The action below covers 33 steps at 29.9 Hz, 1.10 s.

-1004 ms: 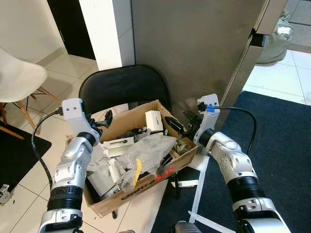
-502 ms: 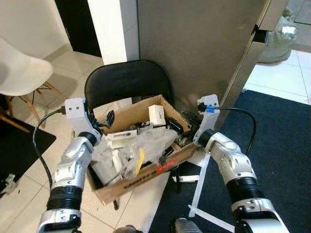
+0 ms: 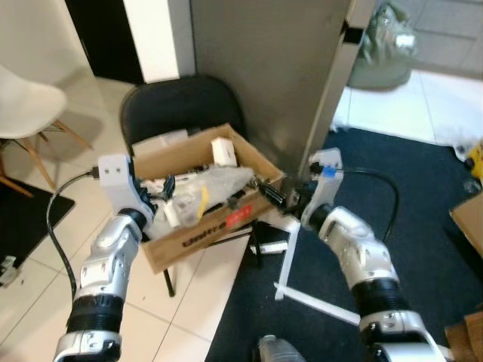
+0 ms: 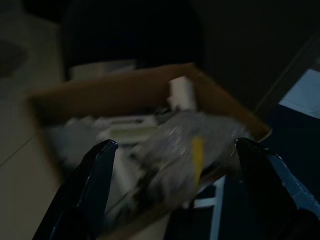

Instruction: Picking trash to rubbish bin

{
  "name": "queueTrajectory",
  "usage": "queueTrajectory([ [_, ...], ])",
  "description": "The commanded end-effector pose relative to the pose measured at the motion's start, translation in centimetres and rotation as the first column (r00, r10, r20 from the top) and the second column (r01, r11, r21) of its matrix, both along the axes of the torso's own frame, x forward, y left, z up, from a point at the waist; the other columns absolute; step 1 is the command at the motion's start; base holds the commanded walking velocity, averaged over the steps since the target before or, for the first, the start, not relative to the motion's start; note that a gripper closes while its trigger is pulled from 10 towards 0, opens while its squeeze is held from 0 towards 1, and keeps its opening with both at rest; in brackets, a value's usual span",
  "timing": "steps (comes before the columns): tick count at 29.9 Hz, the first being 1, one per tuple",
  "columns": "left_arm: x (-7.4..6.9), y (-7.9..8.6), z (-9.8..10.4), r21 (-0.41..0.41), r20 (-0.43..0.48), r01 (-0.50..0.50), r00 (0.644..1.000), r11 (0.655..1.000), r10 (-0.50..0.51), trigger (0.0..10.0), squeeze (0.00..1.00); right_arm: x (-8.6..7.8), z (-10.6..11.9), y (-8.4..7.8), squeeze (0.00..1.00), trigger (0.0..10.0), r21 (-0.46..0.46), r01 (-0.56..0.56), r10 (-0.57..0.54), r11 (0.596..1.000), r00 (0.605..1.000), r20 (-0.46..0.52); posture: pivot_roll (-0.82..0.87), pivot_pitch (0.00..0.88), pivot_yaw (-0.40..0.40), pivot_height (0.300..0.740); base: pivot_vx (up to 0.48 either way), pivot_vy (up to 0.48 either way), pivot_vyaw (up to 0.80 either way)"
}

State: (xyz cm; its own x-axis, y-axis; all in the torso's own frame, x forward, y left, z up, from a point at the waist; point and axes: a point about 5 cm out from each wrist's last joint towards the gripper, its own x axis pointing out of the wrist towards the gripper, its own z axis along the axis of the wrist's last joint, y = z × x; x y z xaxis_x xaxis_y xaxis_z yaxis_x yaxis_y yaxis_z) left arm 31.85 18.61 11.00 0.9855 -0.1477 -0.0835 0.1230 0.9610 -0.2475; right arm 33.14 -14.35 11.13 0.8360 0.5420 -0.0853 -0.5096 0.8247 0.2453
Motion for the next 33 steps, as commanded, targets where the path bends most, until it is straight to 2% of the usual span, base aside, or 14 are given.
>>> queueTrajectory([
  [1, -0.12, 0.25, -0.24, 0.01, -0.009, -0.009, 1.0, 1.0, 0.009, 10.0, 0.0, -0.03, -0.13, -0.09, 0.0, 10.0, -0.004, 0.0, 0.0, 1.0, 1.0, -0.01, -0.11, 0.0, 0.046, 0.74, -0.48, 0.0, 0.0],
  [33, -0.1, 0.19, -0.17, 0.016, -0.007, -0.005, 1.0, 1.0, 0.006, 10.0, 0.0, 0.03, -0.1, -0.12, 0.0, 10.0, -0.001, 0.003, -0.003, 1.0, 1.0, -0.01, -0.11, 0.0, 0.047, 0.74, -0.48, 0.0, 0.0],
])
